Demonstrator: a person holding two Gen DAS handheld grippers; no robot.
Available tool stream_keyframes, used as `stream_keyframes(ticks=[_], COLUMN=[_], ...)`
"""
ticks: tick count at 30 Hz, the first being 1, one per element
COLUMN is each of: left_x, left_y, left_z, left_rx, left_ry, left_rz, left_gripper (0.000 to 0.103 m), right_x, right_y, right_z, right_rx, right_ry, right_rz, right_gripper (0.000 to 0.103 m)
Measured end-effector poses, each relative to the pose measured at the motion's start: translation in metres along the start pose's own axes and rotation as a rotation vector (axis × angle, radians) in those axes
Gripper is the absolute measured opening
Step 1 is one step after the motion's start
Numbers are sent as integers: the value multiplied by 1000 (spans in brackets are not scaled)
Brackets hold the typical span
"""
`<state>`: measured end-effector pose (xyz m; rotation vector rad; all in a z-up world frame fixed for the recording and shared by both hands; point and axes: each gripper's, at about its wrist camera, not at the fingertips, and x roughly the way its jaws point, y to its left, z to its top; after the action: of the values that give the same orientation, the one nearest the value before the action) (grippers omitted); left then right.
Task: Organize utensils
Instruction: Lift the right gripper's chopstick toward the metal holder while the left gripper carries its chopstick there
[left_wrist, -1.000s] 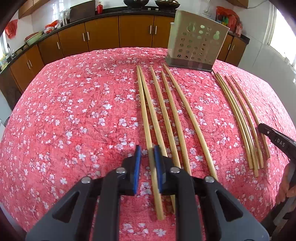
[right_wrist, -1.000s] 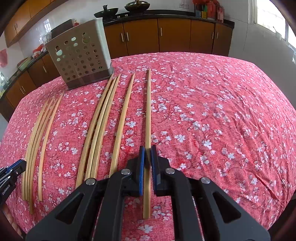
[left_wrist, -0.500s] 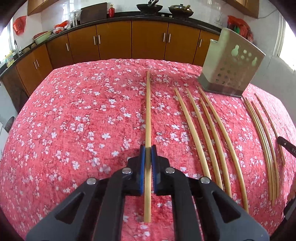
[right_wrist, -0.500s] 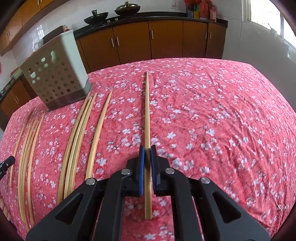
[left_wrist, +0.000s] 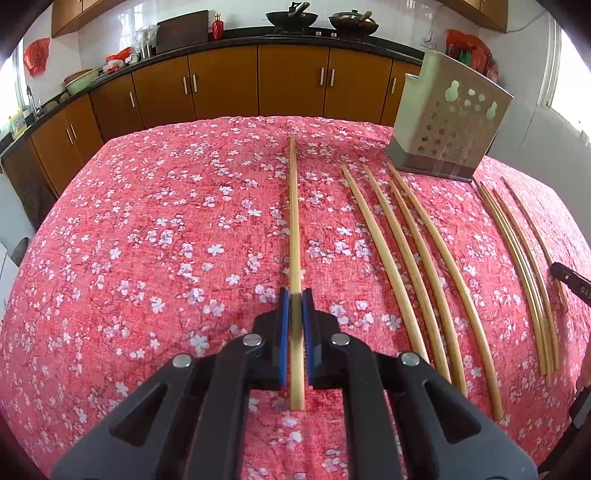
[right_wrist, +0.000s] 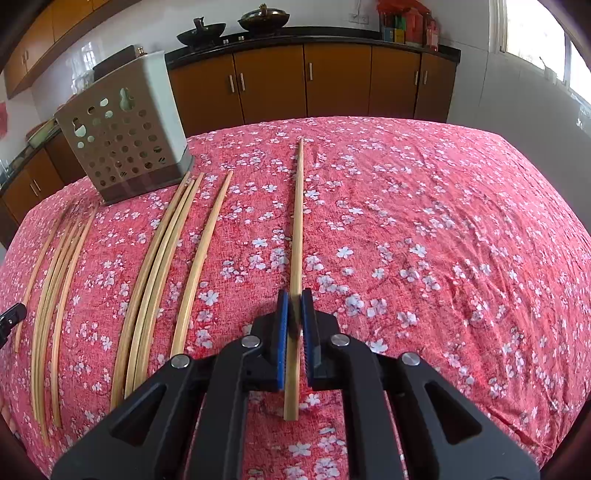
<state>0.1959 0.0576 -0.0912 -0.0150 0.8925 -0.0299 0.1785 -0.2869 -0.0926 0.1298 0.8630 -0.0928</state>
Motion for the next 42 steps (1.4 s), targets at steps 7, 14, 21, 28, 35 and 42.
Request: stream_keyframes(ticks=[7, 14, 21, 28, 35, 42], left_x=[-2, -39, -100, -134, -143, -184], left_y=[-4, 4, 11, 14, 13, -7], left_z=[-2, 6, 36, 73, 108, 158], left_rx=[19, -13, -69, -105, -95, -85], left_ry=[8, -92, -291, -418, -460, -600], left_rz=[19, -6, -41, -28, -6, -56], left_gripper=[8, 8, 8, 8, 7, 7], right_x=[-8, -59, -102, -122, -136, -180], right_y=[-10, -26, -31, -28, -16, 10], right_z=[2, 16, 41, 61, 98, 150], right_rx=[41, 67, 86, 81, 67, 51], right_ry=[-4, -142, -292, -384, -455, -630], right_rz=[29, 49, 59, 67, 96, 173], right_gripper=[8, 8, 8, 8, 8, 8])
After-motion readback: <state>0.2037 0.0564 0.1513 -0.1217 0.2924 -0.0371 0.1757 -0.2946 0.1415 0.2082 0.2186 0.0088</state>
